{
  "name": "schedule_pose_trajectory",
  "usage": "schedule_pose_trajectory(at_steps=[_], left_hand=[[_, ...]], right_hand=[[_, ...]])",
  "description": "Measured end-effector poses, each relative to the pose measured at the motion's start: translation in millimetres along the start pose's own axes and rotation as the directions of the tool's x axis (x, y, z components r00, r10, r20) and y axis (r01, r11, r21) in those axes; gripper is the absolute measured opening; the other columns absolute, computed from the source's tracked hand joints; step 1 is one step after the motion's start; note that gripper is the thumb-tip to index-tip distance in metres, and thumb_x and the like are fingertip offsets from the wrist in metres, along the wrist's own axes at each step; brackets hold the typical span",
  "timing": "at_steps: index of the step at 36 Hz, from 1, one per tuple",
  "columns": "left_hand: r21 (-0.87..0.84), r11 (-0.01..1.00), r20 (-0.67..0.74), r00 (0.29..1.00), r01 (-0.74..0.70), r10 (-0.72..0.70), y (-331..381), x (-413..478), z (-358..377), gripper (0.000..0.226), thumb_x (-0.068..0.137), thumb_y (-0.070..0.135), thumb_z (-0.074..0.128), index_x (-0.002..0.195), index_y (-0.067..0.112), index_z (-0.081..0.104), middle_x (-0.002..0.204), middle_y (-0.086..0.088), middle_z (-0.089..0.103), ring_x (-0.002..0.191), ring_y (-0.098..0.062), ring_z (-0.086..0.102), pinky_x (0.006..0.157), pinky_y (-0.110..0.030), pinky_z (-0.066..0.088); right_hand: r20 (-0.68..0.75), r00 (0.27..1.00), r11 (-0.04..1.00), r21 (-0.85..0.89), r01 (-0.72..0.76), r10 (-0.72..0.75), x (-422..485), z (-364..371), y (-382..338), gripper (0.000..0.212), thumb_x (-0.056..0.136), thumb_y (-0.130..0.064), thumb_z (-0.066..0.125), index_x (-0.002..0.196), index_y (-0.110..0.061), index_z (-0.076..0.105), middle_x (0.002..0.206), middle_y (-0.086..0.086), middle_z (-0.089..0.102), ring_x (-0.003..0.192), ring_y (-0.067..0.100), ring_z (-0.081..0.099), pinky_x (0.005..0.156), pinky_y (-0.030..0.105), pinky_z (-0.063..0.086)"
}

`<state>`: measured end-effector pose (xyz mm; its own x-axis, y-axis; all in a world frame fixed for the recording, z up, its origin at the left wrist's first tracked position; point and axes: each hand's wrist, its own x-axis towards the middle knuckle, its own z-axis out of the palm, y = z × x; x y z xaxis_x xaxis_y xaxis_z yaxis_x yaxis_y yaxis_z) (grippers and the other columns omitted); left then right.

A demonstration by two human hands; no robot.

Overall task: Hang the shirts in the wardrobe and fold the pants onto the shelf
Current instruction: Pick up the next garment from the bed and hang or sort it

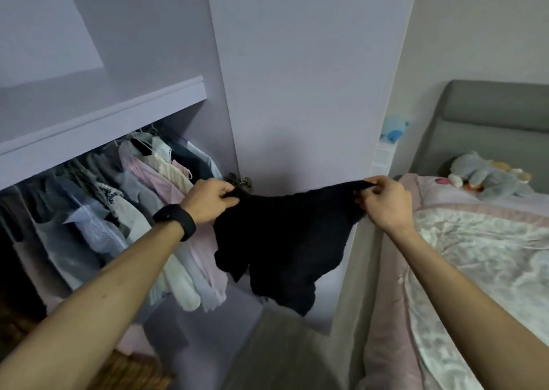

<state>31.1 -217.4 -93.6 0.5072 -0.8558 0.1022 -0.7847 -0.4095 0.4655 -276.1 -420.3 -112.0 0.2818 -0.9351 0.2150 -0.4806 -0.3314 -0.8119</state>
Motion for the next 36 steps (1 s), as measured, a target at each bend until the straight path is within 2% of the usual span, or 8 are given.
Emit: schedule_pose_trajectory(at_steps=[3,14,17,19,23,28,32,36], left_hand=[[-0.182,0.983,-0.08,0.997,-0.026,0.012,18,5,-3,0.018,0.089,0.028,0.075,0.105,0.018,0.077,0.085,0.021,0.071,0.081,0.009,0.065,0.08,-0.016,0.051],[-0.372,0.918,-0.061,0.99,-0.137,0.124,96,33,-15,0.013,0.092,0.032,0.071,0.101,0.024,0.077,0.101,0.008,0.076,0.097,-0.003,0.068,0.092,-0.024,0.051],[-0.441,0.889,-0.099,0.991,-0.124,0.088,107,42,-14,0.007,0.091,0.033,0.072,0.092,0.026,0.075,0.096,0.007,0.076,0.095,-0.009,0.07,0.088,-0.026,0.053],[-0.476,0.87,-0.116,0.99,-0.131,0.086,116,46,-11,0.009,0.09,0.034,0.073,0.094,0.026,0.076,0.098,0.009,0.076,0.096,-0.007,0.07,0.087,-0.025,0.053],[-0.544,0.834,-0.08,0.995,-0.091,0.057,140,46,1,0.004,0.087,0.034,0.076,0.085,0.031,0.075,0.087,0.012,0.077,0.084,-0.006,0.073,0.071,-0.025,0.057],[-0.729,0.681,0.019,0.997,0.068,-0.079,174,44,23,0.017,0.086,0.024,0.078,0.097,0.011,0.076,0.09,-0.005,0.077,0.077,-0.016,0.074,0.056,-0.025,0.056],[-0.788,0.605,0.057,0.992,0.115,-0.115,187,43,31,0.018,0.087,0.017,0.077,0.101,0.007,0.073,0.095,-0.009,0.075,0.083,-0.02,0.074,0.063,-0.031,0.062],[-0.864,0.483,0.112,0.989,0.146,-0.099,177,41,25,0.013,0.093,0.02,0.071,0.103,0.011,0.069,0.095,-0.009,0.076,0.079,-0.027,0.076,0.061,-0.029,0.06]], right_hand=[[-0.016,1.0,0.992,-0.122,0.007,-0.009,8,-8,7,0.021,0.09,-0.022,0.057,0.105,-0.023,0.07,0.075,-0.006,0.075,0.089,0.023,0.072,0.084,0.035,0.056],[-0.094,0.996,0.947,-0.318,-0.038,0.008,33,-42,19,0.022,0.09,-0.036,0.058,0.103,-0.021,0.069,0.099,0.017,0.073,0.098,0.041,0.066,0.076,0.039,0.047],[-0.154,0.988,0.969,-0.243,-0.052,0.014,33,-49,21,0.033,0.091,-0.039,0.06,0.12,-0.023,0.056,0.09,0.005,0.071,0.099,0.037,0.067,0.082,0.042,0.05],[-0.187,0.982,0.986,-0.159,-0.041,0.01,27,-50,18,0.038,0.089,-0.047,0.064,0.115,-0.023,0.048,0.078,-0.01,0.067,0.095,0.032,0.069,0.084,0.042,0.051],[0.119,0.99,0.974,0.203,-0.098,0.074,0,-45,-7,0.044,0.079,-0.059,0.074,0.097,-0.023,0.056,0.071,-0.005,0.075,0.061,0.019,0.072,0.064,0.038,0.058],[0.479,0.875,0.967,0.248,-0.052,-0.075,-31,-24,-34,0.072,0.058,-0.082,0.076,0.11,-0.033,0.066,0.094,-0.015,0.074,0.082,0.008,0.072,0.058,0.02,0.052],[0.341,0.926,0.987,0.059,0.148,-0.159,-29,-10,-43,0.03,0.084,-0.056,0.073,0.081,-0.028,0.064,0.072,-0.008,0.065,0.068,0.007,0.063,0.063,0.027,0.048],[0.205,0.964,0.984,0.084,0.157,-0.171,-16,-11,-41,0.036,0.095,-0.038,0.066,0.065,-0.023,0.054,0.051,-0.017,0.053,0.05,0.001,0.05,0.05,0.019,0.035]])
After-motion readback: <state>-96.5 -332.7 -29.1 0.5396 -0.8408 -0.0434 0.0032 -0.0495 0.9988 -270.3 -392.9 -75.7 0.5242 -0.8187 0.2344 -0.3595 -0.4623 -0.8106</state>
